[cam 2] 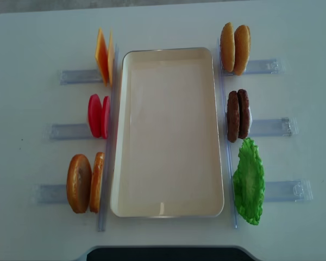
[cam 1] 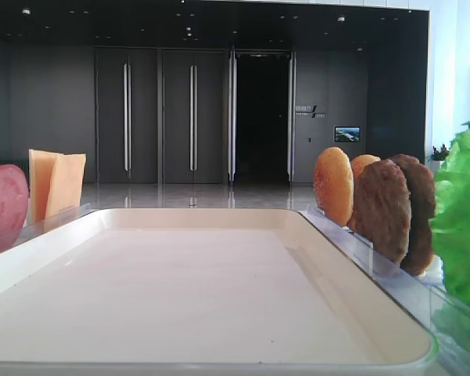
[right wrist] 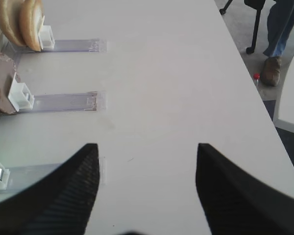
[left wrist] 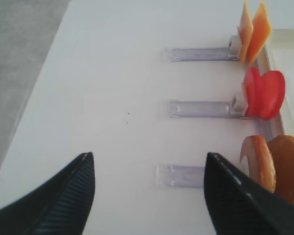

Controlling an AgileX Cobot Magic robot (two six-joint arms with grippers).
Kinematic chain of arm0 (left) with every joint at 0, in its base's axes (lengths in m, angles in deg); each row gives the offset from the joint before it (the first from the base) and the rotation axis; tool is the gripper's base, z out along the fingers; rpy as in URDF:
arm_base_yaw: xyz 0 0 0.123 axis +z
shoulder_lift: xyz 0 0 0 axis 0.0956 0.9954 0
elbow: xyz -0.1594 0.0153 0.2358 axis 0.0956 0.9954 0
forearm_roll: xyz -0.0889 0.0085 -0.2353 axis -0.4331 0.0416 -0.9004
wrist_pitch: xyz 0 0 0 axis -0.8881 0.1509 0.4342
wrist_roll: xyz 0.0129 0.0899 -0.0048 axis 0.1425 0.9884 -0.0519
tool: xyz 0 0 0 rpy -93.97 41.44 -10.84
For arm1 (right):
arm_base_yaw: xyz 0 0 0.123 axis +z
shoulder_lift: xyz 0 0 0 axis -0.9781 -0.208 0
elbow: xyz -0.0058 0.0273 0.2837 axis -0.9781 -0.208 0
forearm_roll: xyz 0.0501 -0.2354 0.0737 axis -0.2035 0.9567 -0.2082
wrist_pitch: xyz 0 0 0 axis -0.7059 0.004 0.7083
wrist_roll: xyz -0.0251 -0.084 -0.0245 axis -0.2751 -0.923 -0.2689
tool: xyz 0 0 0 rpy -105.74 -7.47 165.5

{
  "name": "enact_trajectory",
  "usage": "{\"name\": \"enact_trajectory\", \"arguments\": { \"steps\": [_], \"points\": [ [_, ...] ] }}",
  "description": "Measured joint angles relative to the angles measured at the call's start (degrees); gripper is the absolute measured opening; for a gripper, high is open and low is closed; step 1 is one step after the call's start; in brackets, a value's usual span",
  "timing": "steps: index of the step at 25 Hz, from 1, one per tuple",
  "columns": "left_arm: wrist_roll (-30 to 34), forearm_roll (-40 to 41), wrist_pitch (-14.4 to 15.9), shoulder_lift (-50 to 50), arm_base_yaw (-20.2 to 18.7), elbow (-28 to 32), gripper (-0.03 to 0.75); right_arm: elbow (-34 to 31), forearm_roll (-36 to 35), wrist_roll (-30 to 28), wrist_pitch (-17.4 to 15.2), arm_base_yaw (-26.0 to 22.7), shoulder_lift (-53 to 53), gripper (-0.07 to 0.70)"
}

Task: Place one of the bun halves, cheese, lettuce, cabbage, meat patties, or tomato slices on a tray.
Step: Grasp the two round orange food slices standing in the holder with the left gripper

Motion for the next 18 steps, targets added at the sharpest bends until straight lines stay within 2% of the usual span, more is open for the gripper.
{"name": "enact_trajectory", "arguments": {
  "steps": [5,18],
  "points": [
    [-1.72,0.76,3.81,9.24,0.0,-6.29,0.519,0.0,0.0,0.0,0.0,0.0,0.0,0.416],
    [-4.05,0.74,4.15,31.14,0.0,-17.4,0.518,0.0,0.0,0.0,0.0,0.0,0.0,0.416]
  ]
}}
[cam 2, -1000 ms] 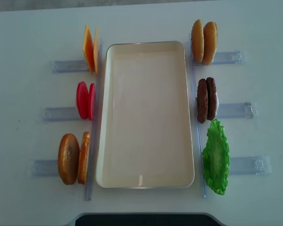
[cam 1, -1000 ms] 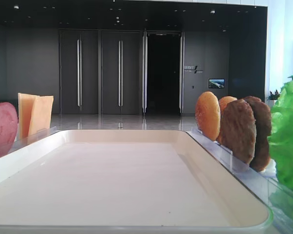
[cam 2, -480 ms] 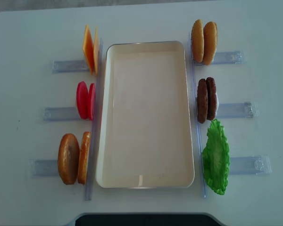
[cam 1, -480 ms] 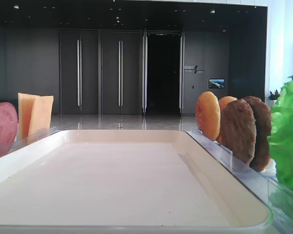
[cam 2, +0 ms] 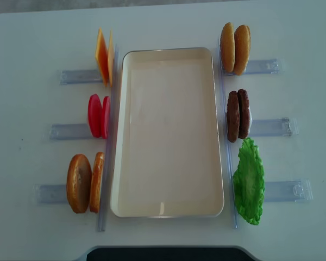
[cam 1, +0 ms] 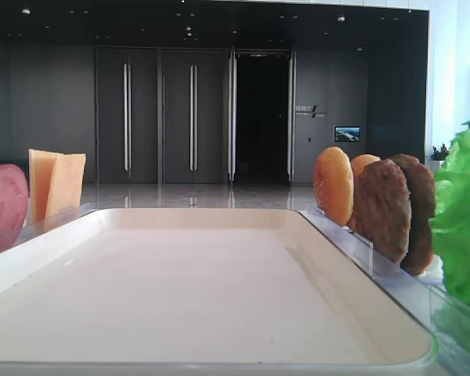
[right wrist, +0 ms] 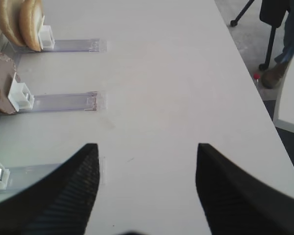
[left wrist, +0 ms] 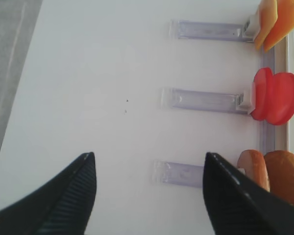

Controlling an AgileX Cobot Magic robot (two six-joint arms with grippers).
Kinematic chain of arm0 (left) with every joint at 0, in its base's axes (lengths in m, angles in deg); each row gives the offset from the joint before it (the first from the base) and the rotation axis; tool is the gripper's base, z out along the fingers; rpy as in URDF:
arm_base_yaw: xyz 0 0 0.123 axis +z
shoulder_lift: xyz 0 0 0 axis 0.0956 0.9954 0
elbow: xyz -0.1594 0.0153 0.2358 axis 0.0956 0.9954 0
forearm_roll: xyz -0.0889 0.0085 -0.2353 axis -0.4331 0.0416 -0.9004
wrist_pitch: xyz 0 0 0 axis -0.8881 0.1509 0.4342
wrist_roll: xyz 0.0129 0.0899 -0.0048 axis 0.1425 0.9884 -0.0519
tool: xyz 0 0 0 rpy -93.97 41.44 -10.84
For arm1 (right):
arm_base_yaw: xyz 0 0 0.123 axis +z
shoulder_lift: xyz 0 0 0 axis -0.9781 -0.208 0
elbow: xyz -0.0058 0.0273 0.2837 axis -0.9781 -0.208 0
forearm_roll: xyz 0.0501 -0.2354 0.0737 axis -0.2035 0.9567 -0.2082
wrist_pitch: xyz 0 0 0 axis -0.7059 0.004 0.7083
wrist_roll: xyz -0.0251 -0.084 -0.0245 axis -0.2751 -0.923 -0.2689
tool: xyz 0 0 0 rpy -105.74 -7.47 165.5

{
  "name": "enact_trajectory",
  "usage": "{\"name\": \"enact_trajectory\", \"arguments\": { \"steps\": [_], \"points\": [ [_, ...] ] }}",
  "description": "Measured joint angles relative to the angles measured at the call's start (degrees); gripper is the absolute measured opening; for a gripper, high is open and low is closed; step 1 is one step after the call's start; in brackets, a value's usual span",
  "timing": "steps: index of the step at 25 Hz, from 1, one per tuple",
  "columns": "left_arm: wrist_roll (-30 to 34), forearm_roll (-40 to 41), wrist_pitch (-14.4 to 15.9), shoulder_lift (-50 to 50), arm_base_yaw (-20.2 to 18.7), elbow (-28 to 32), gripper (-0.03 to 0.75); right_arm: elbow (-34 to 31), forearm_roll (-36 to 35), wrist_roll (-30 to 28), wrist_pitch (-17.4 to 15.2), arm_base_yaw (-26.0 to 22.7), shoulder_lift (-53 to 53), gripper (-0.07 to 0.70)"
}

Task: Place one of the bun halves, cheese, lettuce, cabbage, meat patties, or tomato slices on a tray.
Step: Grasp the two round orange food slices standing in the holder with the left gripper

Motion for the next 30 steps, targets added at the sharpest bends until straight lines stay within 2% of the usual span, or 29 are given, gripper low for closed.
{"name": "enact_trajectory", "arguments": {
  "steps": [6,12,19,25,30],
  "points": [
    [-0.07,-2.04,-0.05,11.85,0.0,-1.08,0.518,0.0,0.0,0.0,0.0,0.0,0.0,0.416],
    [-0.07,-3.24,-0.18,16.28,0.0,-1.08,0.518,0.0,0.0,0.0,0.0,0.0,0.0,0.416],
    [-0.07,-5.54,-0.46,16.71,0.0,-0.82,0.518,0.0,0.0,0.0,0.0,0.0,0.0,0.416],
    [-0.19,-8.41,-0.64,15.78,0.0,6.21,0.518,0.0,0.0,0.0,0.0,0.0,0.0,0.416],
    [-0.69,-7.79,-0.7,9.45,0.0,10.0,0.518,0.0,0.0,0.0,0.0,0.0,0.0,0.416]
  ]
}}
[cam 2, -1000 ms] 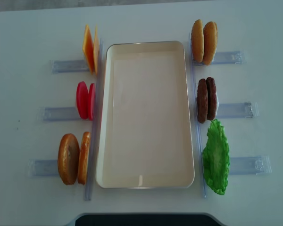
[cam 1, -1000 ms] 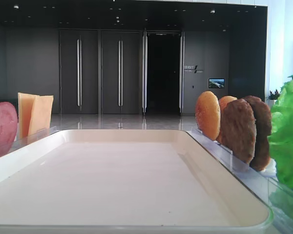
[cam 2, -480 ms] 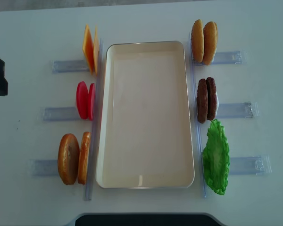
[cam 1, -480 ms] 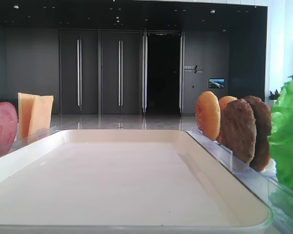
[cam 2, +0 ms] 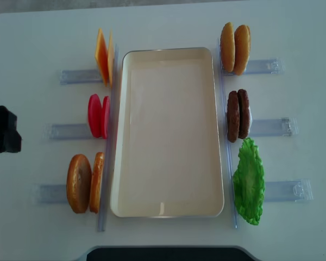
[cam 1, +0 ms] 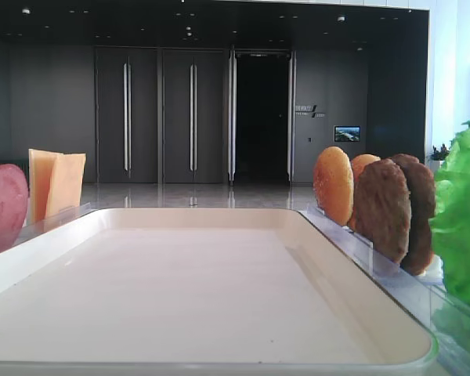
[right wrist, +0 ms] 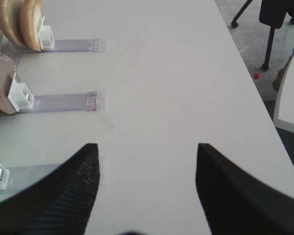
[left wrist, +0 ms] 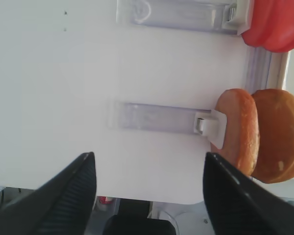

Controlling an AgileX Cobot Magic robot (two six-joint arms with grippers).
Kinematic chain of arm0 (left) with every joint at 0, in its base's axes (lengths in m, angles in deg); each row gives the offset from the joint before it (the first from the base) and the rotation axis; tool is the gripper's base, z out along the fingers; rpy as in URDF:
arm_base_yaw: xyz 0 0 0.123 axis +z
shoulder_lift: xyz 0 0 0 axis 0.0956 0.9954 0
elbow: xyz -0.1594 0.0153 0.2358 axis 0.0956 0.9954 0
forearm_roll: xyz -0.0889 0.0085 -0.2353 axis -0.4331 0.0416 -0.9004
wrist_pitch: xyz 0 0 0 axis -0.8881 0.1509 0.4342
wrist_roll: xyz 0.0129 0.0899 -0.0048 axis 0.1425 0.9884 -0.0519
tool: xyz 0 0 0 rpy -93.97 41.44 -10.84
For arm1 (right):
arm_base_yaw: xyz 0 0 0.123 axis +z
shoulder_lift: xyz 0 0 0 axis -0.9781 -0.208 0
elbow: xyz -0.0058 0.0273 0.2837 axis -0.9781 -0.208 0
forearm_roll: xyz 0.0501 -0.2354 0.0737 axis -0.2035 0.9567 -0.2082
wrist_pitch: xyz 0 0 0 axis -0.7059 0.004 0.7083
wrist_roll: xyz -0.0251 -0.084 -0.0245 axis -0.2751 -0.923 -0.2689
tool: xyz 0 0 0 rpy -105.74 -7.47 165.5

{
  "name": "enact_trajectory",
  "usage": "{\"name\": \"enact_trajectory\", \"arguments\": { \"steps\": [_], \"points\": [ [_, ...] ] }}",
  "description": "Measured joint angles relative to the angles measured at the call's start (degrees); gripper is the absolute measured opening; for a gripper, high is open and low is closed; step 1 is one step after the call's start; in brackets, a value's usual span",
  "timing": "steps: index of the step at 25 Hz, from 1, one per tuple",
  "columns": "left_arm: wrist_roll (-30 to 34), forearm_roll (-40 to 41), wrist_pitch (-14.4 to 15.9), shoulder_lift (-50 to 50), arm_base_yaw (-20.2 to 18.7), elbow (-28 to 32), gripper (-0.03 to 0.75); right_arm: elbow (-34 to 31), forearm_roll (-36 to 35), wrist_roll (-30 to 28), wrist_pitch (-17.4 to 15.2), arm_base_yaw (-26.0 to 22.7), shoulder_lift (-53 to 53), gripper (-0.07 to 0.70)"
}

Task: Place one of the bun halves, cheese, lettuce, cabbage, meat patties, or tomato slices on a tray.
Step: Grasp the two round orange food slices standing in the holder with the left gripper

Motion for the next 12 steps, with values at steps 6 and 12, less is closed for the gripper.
{"name": "enact_trajectory", "arguments": {
  "steps": [6,12],
  "points": [
    [0.0,0.96,0.0,-3.86,0.0,0.32,0.518,0.0,0.0,0.0,0.0,0.0,0.0,0.416],
    [0.0,-0.67,0.0,-1.19,0.0,0.32,0.518,0.0,0.0,0.0,0.0,0.0,0.0,0.416]
  ]
}}
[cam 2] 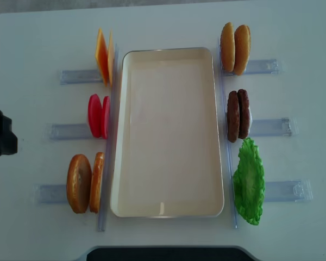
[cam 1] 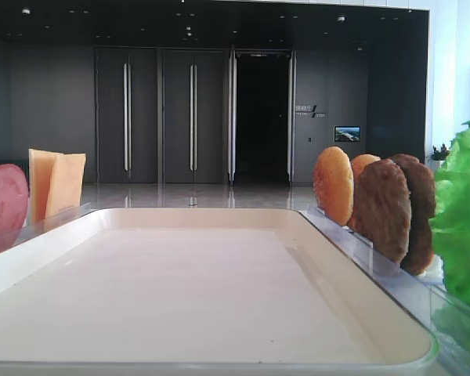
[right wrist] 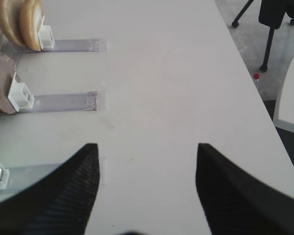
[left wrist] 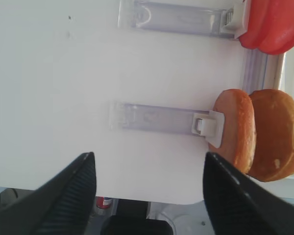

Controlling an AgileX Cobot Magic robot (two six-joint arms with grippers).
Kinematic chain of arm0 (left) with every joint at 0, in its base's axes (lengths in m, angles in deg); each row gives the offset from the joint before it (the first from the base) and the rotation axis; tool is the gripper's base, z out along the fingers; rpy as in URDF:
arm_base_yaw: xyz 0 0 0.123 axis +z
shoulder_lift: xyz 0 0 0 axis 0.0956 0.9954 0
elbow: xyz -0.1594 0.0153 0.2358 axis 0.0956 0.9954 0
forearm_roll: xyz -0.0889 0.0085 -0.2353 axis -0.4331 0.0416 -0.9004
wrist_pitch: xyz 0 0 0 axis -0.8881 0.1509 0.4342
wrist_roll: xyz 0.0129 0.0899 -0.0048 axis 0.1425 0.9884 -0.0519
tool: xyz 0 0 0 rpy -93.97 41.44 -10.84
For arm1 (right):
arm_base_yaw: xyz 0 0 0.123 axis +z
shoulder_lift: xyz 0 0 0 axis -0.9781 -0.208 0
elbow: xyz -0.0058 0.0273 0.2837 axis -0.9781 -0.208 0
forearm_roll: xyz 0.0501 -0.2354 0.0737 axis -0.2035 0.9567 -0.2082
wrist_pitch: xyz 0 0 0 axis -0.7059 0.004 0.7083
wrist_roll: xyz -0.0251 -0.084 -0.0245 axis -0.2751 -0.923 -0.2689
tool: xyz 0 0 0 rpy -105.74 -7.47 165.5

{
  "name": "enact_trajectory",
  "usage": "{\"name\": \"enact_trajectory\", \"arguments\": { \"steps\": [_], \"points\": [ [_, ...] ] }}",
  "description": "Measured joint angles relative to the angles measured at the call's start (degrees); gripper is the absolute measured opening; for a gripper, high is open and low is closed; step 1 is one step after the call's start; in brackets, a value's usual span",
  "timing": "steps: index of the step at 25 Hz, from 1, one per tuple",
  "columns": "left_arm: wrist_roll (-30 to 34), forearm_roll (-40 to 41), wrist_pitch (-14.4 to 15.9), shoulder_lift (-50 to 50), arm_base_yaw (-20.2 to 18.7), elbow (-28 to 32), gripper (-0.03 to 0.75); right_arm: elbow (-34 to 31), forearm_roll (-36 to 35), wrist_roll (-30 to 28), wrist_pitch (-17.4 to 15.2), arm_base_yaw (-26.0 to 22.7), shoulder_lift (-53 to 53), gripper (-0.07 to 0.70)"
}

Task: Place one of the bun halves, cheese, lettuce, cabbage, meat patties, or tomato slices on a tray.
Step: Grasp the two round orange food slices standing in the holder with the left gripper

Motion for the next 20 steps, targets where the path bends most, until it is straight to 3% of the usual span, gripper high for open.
{"name": "enact_trajectory", "arguments": {
  "steps": [15,20],
  "points": [
    [0.06,-9.7,-0.17,9.95,-0.16,0.0,0.518,0.0,0.0,0.0,0.0,0.0,0.0,0.416],
    [-0.95,-8.88,-0.17,10.3,-5.35,0.0,0.518,0.0,0.0,0.0,0.0,0.0,0.0,0.416]
  ]
}}
